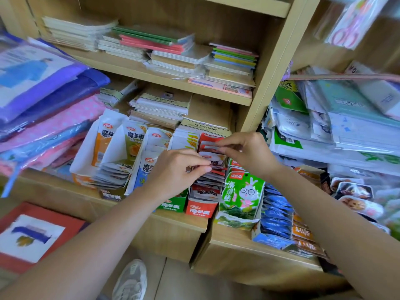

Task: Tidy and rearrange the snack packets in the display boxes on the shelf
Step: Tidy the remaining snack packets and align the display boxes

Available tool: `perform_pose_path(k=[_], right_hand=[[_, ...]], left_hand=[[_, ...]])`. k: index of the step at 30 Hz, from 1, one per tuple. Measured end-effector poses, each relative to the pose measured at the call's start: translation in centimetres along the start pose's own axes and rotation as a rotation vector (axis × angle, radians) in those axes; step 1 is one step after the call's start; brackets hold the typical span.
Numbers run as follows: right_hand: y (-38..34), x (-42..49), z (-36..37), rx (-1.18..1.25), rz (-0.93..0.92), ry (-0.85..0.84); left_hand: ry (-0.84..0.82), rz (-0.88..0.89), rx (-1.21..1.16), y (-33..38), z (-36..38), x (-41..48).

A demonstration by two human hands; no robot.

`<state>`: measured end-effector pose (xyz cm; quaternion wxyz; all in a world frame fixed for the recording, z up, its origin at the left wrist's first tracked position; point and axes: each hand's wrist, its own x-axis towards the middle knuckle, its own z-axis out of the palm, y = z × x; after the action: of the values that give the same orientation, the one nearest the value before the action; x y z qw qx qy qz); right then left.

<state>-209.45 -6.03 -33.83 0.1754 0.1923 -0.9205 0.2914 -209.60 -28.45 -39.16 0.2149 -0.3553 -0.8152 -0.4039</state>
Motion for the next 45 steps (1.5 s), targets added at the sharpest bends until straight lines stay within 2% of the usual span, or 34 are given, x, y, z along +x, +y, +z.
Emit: perform_pose_path(k=[3, 8, 13, 15, 18, 23, 26, 28, 31, 35, 39, 45], right_hand=[[-0.7, -2.1, 0.3, 0.003, -0.072, -0.013], [0.7, -5.0, 3.2, -0.285, -0.222, -0.093], [-0.7, -5.6, 2.6, -0.271, -0.157, -0.016], [-2.2, -5.9, 2.4, -0.361, -0.113, -0.071], [-3.2, -6.2, 4.4, -0.55, -0.09, -0.239], [-1.9, -5.2, 6.2, -0.648, -0.117, -0.212], [-1.6, -4.8, 5.9, -0.647, -0.169, -0.237], [-1.6, -4.8, 5.4, -0.532, -0.172, -0.238], [-1.9, -5.9, 4.3, -0.398, -0.198, -0.114], [-2.2, -9.0, 4.3, -0.374, -0.281, 0.115], [-1.4, -10.6, 6.0, -0.359, -0.253, 0.136], [-0.7, -11.2, 8.2, -0.364, -0.156, 0.197]], left_hand=[[0.009, 0.037, 0.092, -0.3, 0.4, 0.0], [0.026, -0.155, 0.055, -0.9, 1.5, 0.5], [0.054, -0.162, 0.029, -1.0, 0.4, -0.1], [0.092, -0.215, 0.006, -1.4, -0.4, -0.2], [-0.01, -0.246, 0.09, -1.8, -1.4, -0.6], [-0.292, -0.194, 0.236, -2.4, -2.1, -2.4], [-0.315, -0.19, 0.223, -1.9, -2.2, -3.3], [-0.307, -0.168, 0.197, -1.3, -2.0, -4.1], [-0.279, -0.126, 0.212, -0.6, -1.5, -5.5], [-0.12, -0.126, 0.17, -0.9, -0.5, -6.6], [-0.088, -0.074, 0.099, -0.5, 0.5, -6.7], [-0.014, -0.012, 0.222, -0.7, 1.4, -6.3]])
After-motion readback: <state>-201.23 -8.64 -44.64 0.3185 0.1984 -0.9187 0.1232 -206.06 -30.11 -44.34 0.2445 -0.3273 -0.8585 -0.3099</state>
